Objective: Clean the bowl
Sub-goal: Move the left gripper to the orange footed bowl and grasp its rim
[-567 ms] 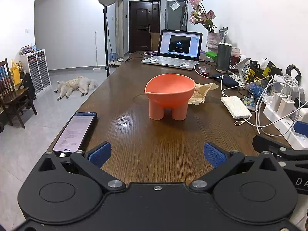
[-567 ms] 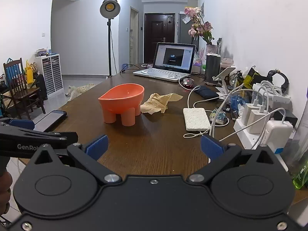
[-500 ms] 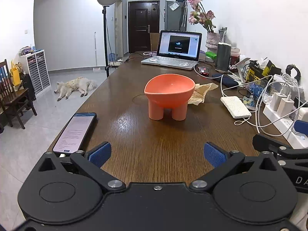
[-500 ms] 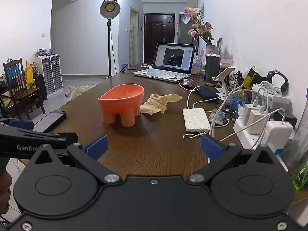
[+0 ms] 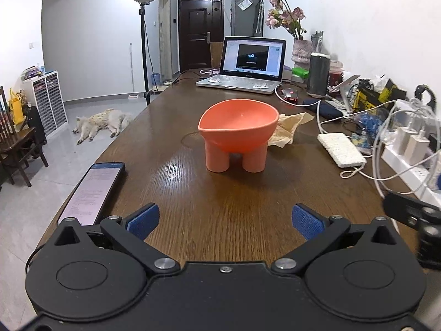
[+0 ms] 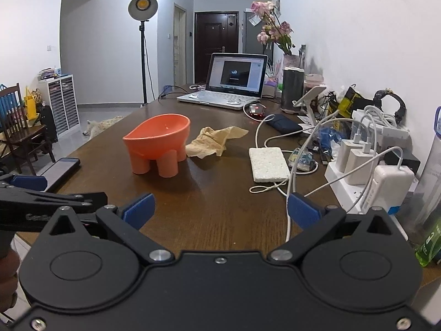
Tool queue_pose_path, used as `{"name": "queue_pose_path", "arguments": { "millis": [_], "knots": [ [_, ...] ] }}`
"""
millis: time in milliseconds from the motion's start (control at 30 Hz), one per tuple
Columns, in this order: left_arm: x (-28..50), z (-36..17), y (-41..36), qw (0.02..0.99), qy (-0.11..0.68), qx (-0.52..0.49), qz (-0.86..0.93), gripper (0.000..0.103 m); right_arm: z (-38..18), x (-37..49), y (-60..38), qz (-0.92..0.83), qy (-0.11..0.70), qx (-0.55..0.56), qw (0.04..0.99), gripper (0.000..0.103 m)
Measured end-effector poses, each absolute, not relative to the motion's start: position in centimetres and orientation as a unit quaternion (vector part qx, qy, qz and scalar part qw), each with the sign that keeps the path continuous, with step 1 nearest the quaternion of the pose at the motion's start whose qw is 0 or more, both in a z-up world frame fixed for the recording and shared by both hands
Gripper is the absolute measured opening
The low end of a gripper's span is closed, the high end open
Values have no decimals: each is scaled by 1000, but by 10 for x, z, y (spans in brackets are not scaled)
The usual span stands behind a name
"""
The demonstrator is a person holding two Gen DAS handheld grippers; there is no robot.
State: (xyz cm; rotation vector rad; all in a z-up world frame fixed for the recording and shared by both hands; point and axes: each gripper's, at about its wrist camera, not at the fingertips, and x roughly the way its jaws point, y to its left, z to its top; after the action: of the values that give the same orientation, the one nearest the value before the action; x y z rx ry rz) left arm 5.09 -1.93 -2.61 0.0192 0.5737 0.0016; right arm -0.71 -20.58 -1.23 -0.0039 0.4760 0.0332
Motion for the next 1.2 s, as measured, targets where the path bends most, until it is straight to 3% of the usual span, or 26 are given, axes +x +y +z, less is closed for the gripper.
{"name": "queue_pose_path", "arguments": {
  "millis": [267,1033,1200],
  "knots": [
    [108,-51,-24,960,278,-36,16,103,-27,6,-212,12,264,6,964,103],
    [220,-74,-40,960,280,9,6,103,-45,50,-223,-31,282,-2,959,103],
    [253,-86,-29,939,344,-23,-7,103,-50,63,-223,-29,289,-3,957,103]
  ]
}}
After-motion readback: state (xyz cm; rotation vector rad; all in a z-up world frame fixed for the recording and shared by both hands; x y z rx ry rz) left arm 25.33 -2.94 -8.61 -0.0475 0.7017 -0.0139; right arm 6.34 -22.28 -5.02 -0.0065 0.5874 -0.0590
